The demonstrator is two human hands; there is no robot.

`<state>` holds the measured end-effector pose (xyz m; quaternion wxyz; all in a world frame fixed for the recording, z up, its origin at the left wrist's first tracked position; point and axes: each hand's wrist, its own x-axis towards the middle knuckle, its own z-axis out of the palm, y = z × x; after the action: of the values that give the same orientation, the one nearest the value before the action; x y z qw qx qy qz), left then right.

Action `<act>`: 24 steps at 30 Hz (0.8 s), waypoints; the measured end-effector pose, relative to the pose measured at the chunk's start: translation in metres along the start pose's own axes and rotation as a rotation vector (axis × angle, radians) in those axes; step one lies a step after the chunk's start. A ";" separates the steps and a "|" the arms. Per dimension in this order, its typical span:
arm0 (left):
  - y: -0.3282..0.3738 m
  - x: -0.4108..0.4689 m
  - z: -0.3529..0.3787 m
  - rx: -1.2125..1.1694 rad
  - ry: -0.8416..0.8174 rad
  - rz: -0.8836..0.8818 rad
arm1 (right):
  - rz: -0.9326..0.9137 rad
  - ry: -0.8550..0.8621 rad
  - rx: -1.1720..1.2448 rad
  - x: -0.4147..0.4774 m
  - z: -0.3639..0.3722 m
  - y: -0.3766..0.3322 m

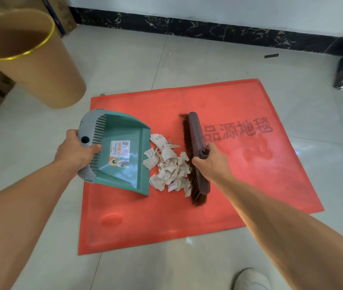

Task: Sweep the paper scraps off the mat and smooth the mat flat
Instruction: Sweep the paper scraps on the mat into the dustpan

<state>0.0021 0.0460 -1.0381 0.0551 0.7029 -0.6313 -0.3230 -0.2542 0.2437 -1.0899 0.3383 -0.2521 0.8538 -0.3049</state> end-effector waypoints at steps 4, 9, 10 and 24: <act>-0.002 0.001 0.000 0.001 0.001 0.009 | -0.033 -0.003 0.001 0.000 0.007 -0.004; -0.005 0.003 -0.001 -0.013 -0.011 0.001 | -0.085 0.046 -0.025 0.001 -0.001 -0.005; -0.006 0.004 -0.001 -0.021 -0.014 -0.009 | -0.080 0.059 -0.020 0.001 -0.003 -0.004; -0.024 0.003 0.011 -0.113 -0.025 -0.080 | -0.077 -0.015 0.047 -0.002 0.035 -0.018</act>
<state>0.0169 0.0518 -1.0590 0.0738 0.7192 -0.5842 -0.3687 -0.2232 0.2206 -1.0971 0.3387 -0.2790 0.8336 -0.3355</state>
